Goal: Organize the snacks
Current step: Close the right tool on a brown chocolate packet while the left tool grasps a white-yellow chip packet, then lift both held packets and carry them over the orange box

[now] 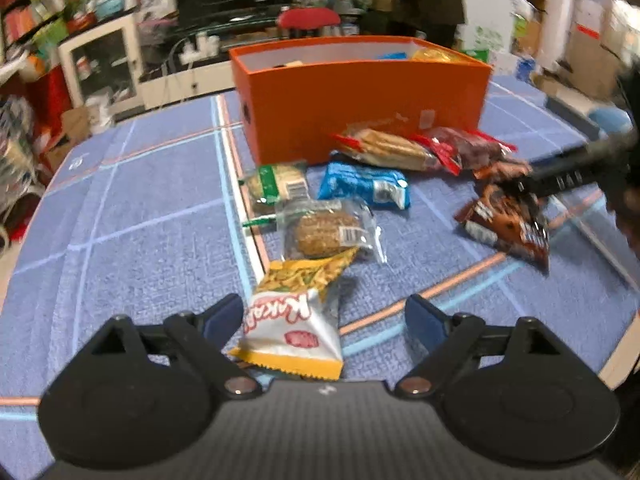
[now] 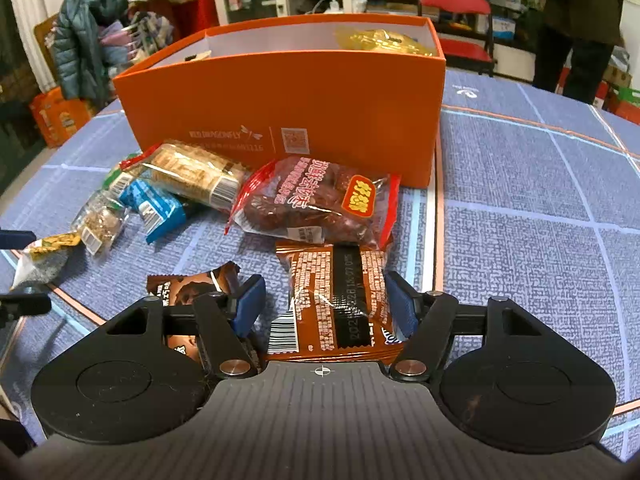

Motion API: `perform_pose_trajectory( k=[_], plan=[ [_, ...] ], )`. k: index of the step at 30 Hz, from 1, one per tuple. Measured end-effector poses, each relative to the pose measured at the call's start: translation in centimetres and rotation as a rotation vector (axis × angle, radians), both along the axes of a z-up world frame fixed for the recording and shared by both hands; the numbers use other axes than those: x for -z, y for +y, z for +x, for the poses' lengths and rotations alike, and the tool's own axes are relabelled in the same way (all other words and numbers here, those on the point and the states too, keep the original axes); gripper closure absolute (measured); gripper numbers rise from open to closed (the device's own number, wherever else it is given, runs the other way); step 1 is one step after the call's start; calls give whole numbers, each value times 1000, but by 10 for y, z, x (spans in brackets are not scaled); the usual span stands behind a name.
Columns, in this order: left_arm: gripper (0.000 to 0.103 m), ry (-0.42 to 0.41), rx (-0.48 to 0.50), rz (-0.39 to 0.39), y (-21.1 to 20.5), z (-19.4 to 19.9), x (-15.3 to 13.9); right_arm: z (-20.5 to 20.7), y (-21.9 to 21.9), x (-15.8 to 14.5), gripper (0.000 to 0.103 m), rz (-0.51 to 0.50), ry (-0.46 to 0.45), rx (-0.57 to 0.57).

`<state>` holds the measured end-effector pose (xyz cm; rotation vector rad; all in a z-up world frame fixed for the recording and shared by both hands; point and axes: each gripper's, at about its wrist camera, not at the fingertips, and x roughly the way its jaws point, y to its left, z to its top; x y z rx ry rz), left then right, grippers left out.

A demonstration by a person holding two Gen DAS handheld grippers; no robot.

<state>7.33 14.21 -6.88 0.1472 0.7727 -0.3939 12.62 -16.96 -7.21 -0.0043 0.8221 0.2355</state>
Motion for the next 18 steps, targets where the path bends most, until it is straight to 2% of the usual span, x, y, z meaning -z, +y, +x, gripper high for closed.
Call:
perform_pose_trajectory(
  k=[2, 6, 12, 13, 16, 18],
  plan=[
    [17, 36, -33, -49, 2, 6, 1, 0, 1, 1, 47, -9, -4, -4],
    [34, 89, -59, -49, 2, 11, 9, 0, 4, 1, 50, -29, -5, -1],
    [36, 85, -74, -61, 1, 10, 10, -2, 10, 3, 50, -67, -13, 5],
    [41, 83, -81, -61, 2, 11, 10, -2, 11, 3, 51, -71, -11, 7],
    [51, 82, -101, -68, 4, 11, 8, -1, 8, 1, 63, -76, 3, 24],
    [55, 85, -111, -77, 3, 11, 7, -1, 8, -1, 70, -74, 15, 26]
  ],
)
